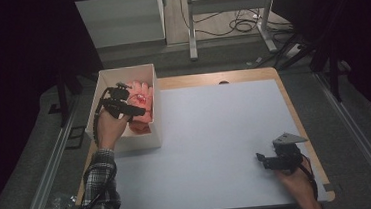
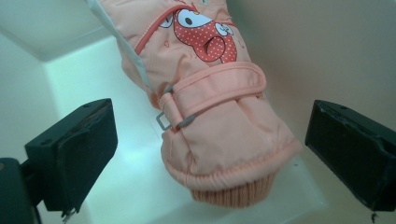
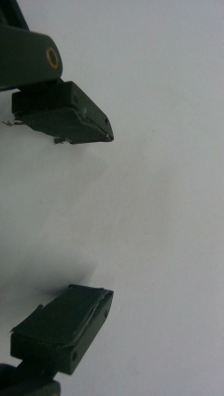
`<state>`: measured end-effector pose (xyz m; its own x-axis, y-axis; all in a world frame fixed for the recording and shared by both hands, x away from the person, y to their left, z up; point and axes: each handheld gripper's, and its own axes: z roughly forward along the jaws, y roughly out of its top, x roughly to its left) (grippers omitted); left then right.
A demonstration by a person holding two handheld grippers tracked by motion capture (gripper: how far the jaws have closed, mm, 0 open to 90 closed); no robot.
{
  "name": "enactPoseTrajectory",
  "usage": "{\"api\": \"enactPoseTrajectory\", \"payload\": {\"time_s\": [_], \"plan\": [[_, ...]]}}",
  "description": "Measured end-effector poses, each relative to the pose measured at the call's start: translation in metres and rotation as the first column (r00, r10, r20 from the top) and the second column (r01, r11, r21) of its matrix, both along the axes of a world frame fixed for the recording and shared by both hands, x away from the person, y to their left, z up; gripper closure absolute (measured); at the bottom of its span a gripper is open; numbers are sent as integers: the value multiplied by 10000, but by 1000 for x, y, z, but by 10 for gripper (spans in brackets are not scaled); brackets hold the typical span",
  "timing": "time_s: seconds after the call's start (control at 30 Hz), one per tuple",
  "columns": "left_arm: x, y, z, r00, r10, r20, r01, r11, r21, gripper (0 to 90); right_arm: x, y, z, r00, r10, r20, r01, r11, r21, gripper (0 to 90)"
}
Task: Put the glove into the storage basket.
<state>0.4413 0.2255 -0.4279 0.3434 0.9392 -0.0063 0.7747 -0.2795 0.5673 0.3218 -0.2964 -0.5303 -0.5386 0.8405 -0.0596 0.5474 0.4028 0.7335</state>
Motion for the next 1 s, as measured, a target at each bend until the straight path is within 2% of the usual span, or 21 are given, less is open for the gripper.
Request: {"api": "enactPoseTrajectory", "payload": {"time_s": [0.3,0.5,0.7,0.83,1.0], "plan": [[-21,4,15,9978,-342,564,371,9980,-518,30,0,0,0,10000,-1,8,1,10000,-5,199],[-38,-4,25,9915,-859,980,936,9926,-773,30,0,0,0,10000,0,20,0,10000,-19,199],[-56,-19,36,9800,-1447,1364,1588,9823,-990,30,0,0,0,10000,-2,26,2,10000,-23,199],[-65,-32,41,9690,-1919,1558,2081,9734,-957,29,0,0,0,10000,-3,28,3,10000,-25,199],[-75,-53,42,9524,-2492,1754,2687,9582,-978,28,0,0,0,10000,-1,30,1,10000,-21,199]]}}
